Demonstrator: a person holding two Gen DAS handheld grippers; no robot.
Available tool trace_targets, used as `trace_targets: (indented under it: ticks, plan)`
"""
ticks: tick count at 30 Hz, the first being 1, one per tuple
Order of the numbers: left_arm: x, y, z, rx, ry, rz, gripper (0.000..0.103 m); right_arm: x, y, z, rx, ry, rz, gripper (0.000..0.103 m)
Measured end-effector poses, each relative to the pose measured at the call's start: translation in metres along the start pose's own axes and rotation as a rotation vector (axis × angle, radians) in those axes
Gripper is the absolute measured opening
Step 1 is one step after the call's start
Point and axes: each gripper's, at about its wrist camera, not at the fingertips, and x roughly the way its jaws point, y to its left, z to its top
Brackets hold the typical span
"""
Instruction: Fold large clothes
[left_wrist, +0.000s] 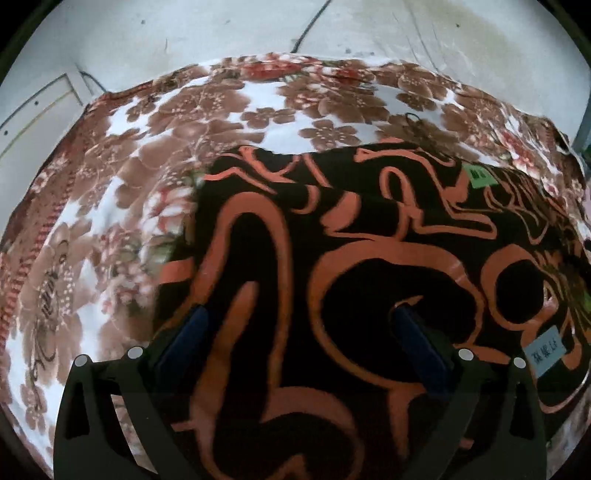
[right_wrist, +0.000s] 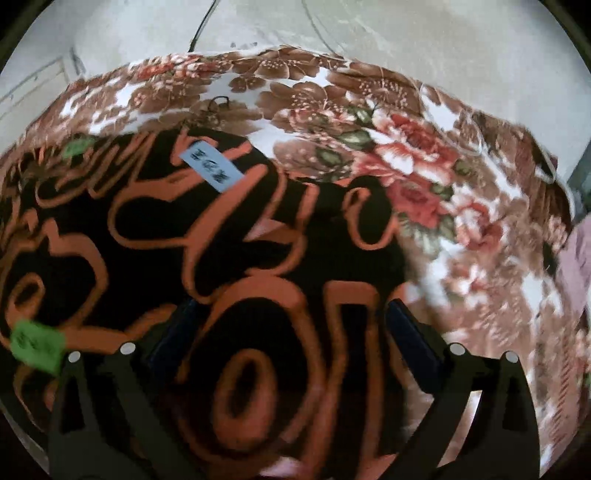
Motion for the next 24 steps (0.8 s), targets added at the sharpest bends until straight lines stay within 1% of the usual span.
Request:
trace_targets:
  ticks: [1, 2, 4, 5, 8, 9, 11, 14, 17, 18, 20, 21, 23, 24]
  plan:
    - [-0.004, 0.000, 0.001, -0.005, 0.001, 0.029, 0.097, -0.003, -0.003, 0.001, 0.013, 0.007, -0.009, 0.098]
    - [-0.014, -0.004, 0.002, -0.012, -0.015, 0.047, 0.097, -0.009, -0.004, 0.002, 0.032, 0.003, -0.012, 0.098]
    - [-0.034, -0.015, 0.003, -0.010, -0.060, 0.015, 0.097, -0.025, -0.002, 0.007, 0.069, -0.022, 0.011, 0.098]
    - [-0.044, -0.024, 0.003, -0.002, -0.072, -0.002, 0.097, -0.035, 0.002, 0.008, 0.093, -0.033, 0.037, 0.098]
    - [-0.070, -0.060, -0.004, -0.031, -0.107, -0.082, 0.097, -0.053, 0.021, 0.009, 0.141, -0.051, 0.101, 0.098]
    - [-0.072, -0.069, -0.008, -0.039, -0.110, -0.095, 0.097, -0.056, 0.029, 0.007, 0.148, -0.056, 0.115, 0.098]
    - [-0.070, -0.086, -0.018, -0.052, -0.111, -0.118, 0.097, -0.054, 0.044, 0.002, 0.132, -0.055, 0.110, 0.098]
    - [-0.050, -0.103, -0.039, -0.048, -0.068, -0.099, 0.097, -0.041, 0.050, -0.016, 0.099, -0.015, 0.051, 0.098]
    - [-0.033, -0.095, -0.056, -0.031, -0.059, -0.030, 0.099, -0.037, 0.034, -0.034, 0.099, -0.021, 0.038, 0.098]
    - [-0.030, -0.085, -0.061, -0.027, -0.059, 0.016, 0.098, -0.038, 0.029, -0.038, 0.093, -0.026, 0.029, 0.098]
    - [-0.031, -0.067, -0.064, -0.056, -0.051, 0.062, 0.098, -0.043, 0.017, -0.042, 0.094, -0.032, 0.053, 0.098]
    - [-0.035, -0.053, -0.065, -0.098, -0.042, 0.058, 0.098, -0.047, 0.016, -0.042, 0.088, -0.028, 0.042, 0.098]
    - [-0.049, -0.039, -0.068, -0.157, -0.035, 0.043, 0.097, -0.054, 0.017, -0.041, 0.083, -0.015, 0.036, 0.098]
    - [-0.062, -0.031, -0.072, -0.198, -0.042, 0.004, 0.097, -0.058, 0.017, -0.040, 0.091, -0.010, 0.044, 0.098]
